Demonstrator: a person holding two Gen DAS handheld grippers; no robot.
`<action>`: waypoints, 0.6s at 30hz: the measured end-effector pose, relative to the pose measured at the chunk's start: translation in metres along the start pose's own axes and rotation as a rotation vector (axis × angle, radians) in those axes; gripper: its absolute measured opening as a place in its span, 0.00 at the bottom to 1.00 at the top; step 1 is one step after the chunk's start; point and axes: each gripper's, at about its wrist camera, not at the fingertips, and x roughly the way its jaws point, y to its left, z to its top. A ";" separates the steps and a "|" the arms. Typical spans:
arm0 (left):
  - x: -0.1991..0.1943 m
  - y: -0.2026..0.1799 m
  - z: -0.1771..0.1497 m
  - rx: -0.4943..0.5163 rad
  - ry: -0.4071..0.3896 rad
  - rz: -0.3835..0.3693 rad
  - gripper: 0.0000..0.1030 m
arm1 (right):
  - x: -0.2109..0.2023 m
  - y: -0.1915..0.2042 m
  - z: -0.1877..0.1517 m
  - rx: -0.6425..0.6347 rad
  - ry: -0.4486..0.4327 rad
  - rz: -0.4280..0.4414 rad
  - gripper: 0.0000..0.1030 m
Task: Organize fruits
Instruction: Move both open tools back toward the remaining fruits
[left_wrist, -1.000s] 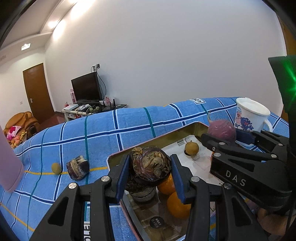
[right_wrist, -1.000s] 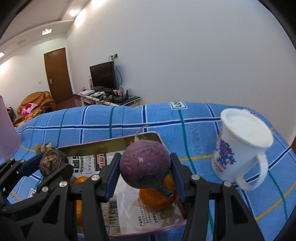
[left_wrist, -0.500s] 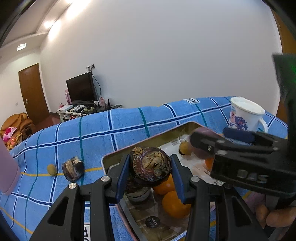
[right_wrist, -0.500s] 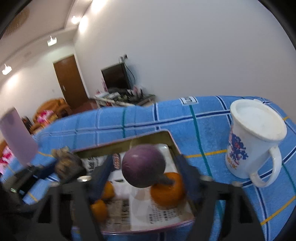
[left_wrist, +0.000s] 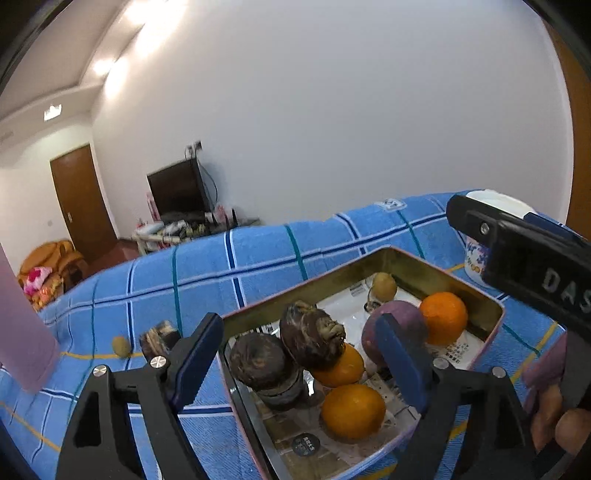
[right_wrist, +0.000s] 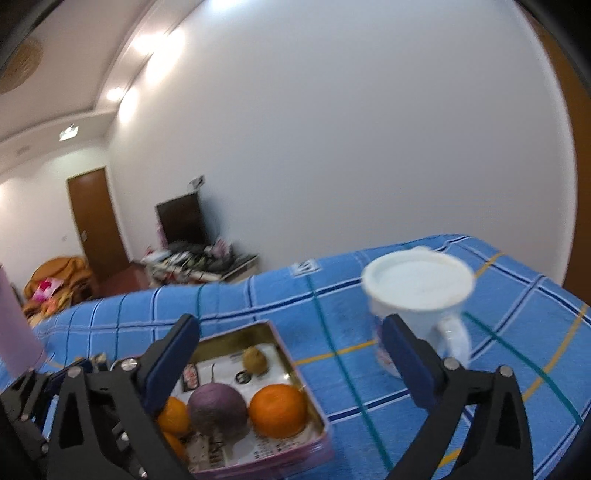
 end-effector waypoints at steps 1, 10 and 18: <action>-0.002 -0.001 0.000 0.003 -0.006 0.003 0.83 | -0.003 -0.001 0.000 0.006 -0.014 -0.006 1.00; -0.008 0.012 -0.003 -0.057 -0.029 0.031 0.83 | -0.024 0.000 -0.002 -0.025 -0.094 -0.094 1.00; -0.018 0.008 -0.008 -0.023 -0.047 0.095 0.83 | -0.043 0.005 -0.008 -0.040 -0.140 -0.190 1.00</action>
